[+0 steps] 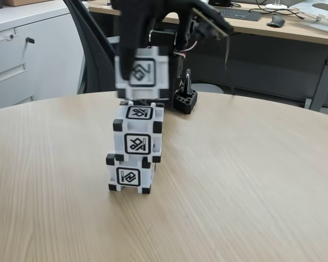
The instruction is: Stack cubes from left to right.
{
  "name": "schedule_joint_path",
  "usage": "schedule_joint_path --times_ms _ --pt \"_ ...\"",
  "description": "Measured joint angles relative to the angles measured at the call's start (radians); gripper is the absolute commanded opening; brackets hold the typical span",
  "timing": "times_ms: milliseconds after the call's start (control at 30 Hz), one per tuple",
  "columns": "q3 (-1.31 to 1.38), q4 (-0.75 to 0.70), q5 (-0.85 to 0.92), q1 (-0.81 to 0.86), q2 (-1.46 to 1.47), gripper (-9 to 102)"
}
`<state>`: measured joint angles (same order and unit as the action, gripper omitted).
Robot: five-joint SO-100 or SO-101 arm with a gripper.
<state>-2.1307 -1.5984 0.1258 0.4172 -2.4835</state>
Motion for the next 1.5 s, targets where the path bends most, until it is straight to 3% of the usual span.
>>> schedule_joint_path --times_ms 400,567,1500 --pt "0.000 0.000 0.011 -0.032 0.000 20" --pt "0.000 0.000 0.055 -0.031 0.000 29" --pt "0.000 0.000 0.063 -0.026 0.000 30"
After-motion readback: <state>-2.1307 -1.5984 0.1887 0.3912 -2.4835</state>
